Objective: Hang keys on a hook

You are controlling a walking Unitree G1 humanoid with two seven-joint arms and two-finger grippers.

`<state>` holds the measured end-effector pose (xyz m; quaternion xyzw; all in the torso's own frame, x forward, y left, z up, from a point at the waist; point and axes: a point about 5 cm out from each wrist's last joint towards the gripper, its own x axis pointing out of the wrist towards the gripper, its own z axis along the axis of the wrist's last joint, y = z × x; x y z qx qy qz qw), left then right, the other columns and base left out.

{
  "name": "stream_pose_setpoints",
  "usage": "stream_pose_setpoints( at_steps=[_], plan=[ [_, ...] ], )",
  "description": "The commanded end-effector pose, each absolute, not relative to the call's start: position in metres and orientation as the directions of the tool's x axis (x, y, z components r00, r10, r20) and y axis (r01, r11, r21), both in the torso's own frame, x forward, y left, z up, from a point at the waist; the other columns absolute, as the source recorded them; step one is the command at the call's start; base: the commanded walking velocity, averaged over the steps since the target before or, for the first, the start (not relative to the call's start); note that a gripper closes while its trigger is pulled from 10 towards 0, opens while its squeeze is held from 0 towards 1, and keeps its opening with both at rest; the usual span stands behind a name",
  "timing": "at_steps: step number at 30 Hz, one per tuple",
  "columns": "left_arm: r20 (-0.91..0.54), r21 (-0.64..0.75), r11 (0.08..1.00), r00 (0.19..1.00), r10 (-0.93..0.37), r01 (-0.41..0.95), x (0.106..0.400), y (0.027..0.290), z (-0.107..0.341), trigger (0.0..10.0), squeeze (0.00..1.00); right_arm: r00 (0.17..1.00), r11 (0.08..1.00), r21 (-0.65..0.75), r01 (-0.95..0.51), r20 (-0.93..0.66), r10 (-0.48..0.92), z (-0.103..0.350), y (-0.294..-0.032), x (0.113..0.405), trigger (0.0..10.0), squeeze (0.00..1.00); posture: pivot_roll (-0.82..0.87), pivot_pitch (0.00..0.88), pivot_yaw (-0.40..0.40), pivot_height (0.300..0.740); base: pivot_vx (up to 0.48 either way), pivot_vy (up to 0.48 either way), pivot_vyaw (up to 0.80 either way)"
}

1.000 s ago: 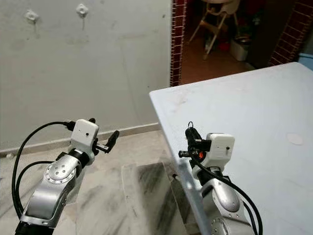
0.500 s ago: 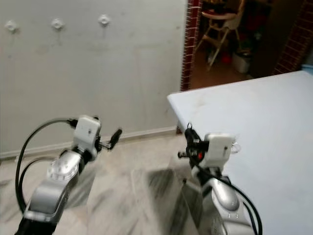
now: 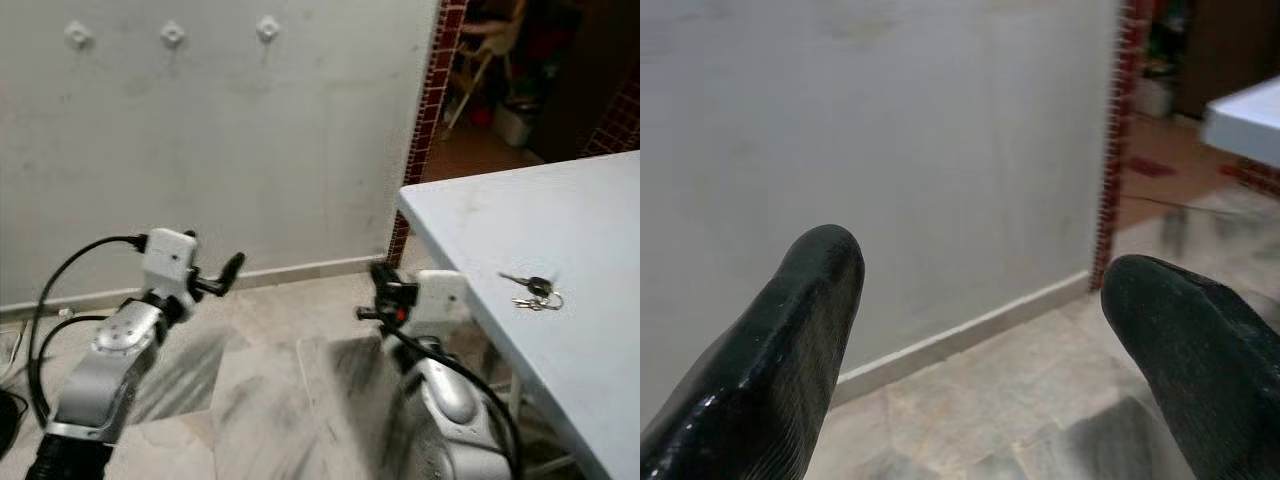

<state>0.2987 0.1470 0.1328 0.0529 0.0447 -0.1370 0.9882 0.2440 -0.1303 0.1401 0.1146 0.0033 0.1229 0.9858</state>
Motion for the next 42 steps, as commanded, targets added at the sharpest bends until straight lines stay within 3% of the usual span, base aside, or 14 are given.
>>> stream_pose_setpoints(
  at_steps=[1, 14, 42],
  plan=[
    [-0.104, 0.062, 0.946, 0.945, -0.311, 0.319, 0.2998, 0.1376, 0.1339, 10.0, 0.00, 0.973, 0.952, 0.203, -0.229, 0.027, 0.228, 0.1435, -0.1374, 0.2453, 10.0, 0.00, 0.10, 0.000, 0.015, 0.740, 0.000, 0.000, 0.00],
    [-0.105, -0.020, 0.940, 0.934, -0.341, 0.341, 0.2964, 0.1321, 0.1322, 10.0, 0.00, 0.973, 0.954, 0.188, -0.232, 0.047, 0.228, 0.1477, -0.1371, 0.2483, 10.0, 0.00, 0.08, 0.000, 0.012, 0.740, 0.269, 0.000, 0.00],
    [-0.132, -0.043, 0.936, 0.926, -0.353, 0.350, 0.2945, 0.1304, 0.1270, 10.0, 0.00, 0.968, 0.951, 0.180, -0.250, 0.029, 0.249, 0.1429, -0.1347, 0.2485, 10.0, 0.00, 0.08, 0.000, 0.009, 0.740, 0.393, 0.040, 0.00]
  ],
)
